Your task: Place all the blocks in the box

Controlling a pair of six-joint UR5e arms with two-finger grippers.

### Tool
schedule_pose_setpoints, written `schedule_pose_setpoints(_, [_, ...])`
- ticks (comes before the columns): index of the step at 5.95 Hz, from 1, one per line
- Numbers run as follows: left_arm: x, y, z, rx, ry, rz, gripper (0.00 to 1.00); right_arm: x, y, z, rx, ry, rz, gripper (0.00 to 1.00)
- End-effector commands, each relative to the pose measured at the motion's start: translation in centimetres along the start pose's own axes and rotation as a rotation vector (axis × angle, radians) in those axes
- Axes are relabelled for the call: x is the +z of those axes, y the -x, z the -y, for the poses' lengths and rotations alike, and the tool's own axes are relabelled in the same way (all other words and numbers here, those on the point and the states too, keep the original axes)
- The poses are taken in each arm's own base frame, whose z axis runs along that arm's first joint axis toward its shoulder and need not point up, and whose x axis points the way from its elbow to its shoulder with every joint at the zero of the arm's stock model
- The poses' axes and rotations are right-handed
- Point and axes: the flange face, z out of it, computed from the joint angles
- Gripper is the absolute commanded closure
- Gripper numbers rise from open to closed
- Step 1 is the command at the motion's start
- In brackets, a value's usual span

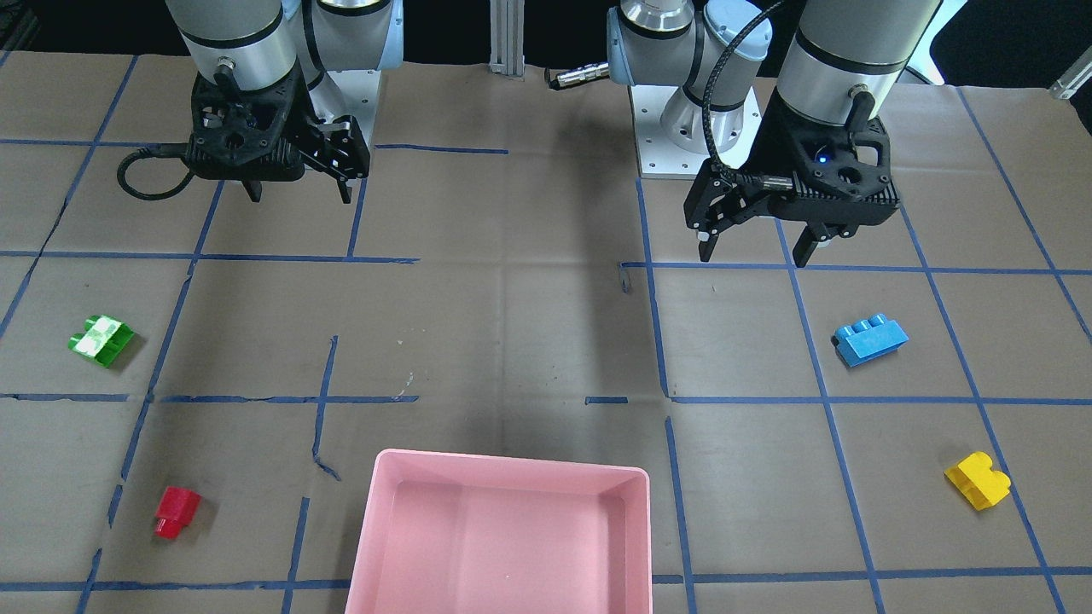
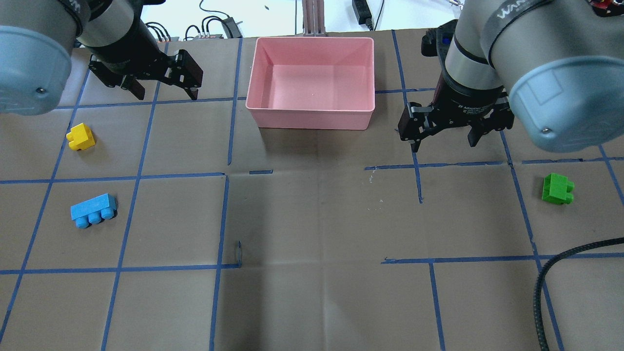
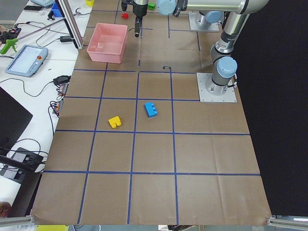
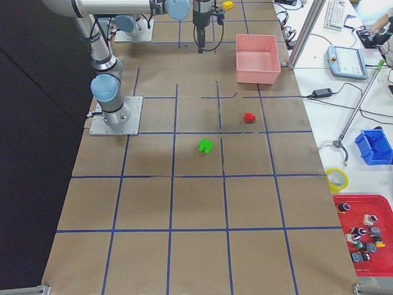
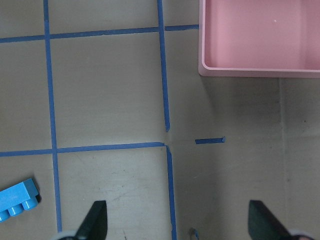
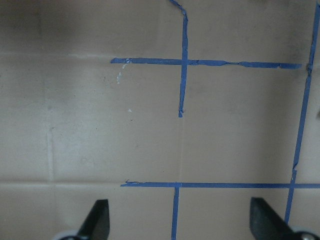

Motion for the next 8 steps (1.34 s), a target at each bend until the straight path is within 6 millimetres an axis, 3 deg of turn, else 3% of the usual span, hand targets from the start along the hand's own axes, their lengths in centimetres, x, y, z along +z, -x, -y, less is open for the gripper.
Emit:
schedule_pose_setpoints(1, [0.0,0.6,0.0,0.002,0.002,0.007,0.00,0.3,-0.8,0.3,0.014,0.006,-0.004,0.00])
schedule_pose_setpoints(2, [0.0,4.4,0.3,0.032,0.007,0.015,0.00,-0.1,-2.7,0.5,0.045,-0.003,-0.010,0.00])
schedule_pose_setpoints(3, [0.2,10.0,0.2,0.037,0.016,0.025,0.00,-1.0,-5.5,0.5,0.104,-0.022,-0.009,0.00])
schedule_pose_setpoints(5, [0.9,22.6,-2.0,0.149,0.051,0.039,0.00,-3.1,-10.5,-0.7,0.225,-0.060,0.002,0.00])
schedule_pose_setpoints(6, [1.9,27.8,-4.0,0.243,0.084,0.027,0.00,-2.1,-12.8,-1.1,0.283,-0.042,0.004,0.00])
schedule_pose_setpoints(7, [2.3,31.4,-6.0,0.350,0.102,0.020,0.00,1.2,-13.9,-1.4,0.300,0.006,-0.007,0.01])
schedule_pose_setpoints(8, [2.9,32.5,-7.5,0.523,0.121,-0.011,0.00,2.1,-18.0,-0.9,0.301,-0.060,-0.018,0.01])
